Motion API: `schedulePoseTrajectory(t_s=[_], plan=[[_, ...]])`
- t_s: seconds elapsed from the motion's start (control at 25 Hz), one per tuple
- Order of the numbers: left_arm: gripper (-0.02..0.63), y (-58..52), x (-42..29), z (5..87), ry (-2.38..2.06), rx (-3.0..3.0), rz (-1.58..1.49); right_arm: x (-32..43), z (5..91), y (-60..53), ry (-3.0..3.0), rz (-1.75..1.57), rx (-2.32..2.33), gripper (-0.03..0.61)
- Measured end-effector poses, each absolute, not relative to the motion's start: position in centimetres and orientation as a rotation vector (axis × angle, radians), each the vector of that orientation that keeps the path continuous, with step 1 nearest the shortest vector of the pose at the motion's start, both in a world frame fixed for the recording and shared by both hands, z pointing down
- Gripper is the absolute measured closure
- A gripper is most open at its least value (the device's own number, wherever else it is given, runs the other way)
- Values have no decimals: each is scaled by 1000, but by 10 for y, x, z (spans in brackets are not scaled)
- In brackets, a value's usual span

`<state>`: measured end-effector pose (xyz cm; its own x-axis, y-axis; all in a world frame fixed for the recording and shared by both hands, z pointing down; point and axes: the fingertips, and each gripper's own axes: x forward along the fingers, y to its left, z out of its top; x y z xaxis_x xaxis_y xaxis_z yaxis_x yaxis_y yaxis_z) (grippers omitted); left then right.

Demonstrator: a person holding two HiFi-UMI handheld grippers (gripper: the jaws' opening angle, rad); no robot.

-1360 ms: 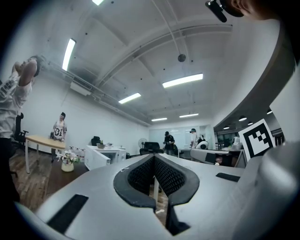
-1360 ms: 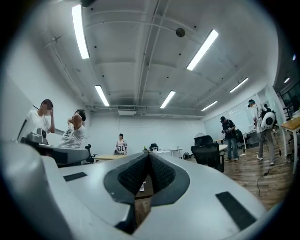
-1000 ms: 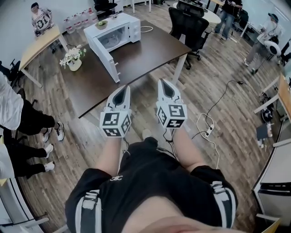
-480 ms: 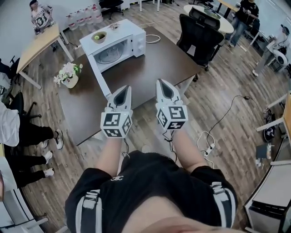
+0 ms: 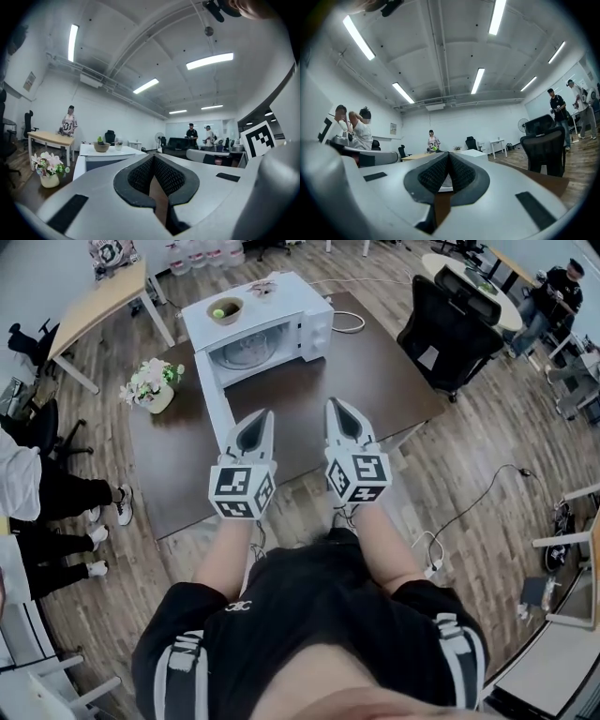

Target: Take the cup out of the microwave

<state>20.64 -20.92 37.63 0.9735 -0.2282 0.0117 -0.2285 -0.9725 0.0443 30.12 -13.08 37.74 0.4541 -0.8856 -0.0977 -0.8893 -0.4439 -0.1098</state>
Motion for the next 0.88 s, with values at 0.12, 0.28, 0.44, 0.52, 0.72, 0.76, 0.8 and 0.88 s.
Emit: schedulePoseTrajectory(t_s=[0.12, 0.28, 0.44, 0.52, 0.72, 0.76, 0.8, 0.88], plan=[[612, -225, 218, 377, -441, 3068, 14, 321, 382, -154, 1633, 32, -2514, 578], [612, -249, 236, 381, -568, 3035, 8, 347, 387, -185, 1744, 30, -2464, 578], [612, -268, 253, 381, -689, 3000, 2, 367, 387, -214, 1860, 41, -2400, 578], [612, -275, 262, 380, -739, 2988, -2, 376, 389, -225, 1904, 44, -2376, 578], [612, -290, 277, 384, -850, 2955, 1, 391, 392, -251, 1999, 82, -2295, 559], [612, -293, 278, 385, -873, 2947, 4, 390, 394, -257, 2037, 76, -2258, 478], [612, -295, 278, 386, -895, 2939, 7, 390, 396, -263, 2074, 60, -2224, 412], [612, -300, 279, 389, -939, 2921, 13, 392, 404, -278, 2126, 20, -2178, 296]])
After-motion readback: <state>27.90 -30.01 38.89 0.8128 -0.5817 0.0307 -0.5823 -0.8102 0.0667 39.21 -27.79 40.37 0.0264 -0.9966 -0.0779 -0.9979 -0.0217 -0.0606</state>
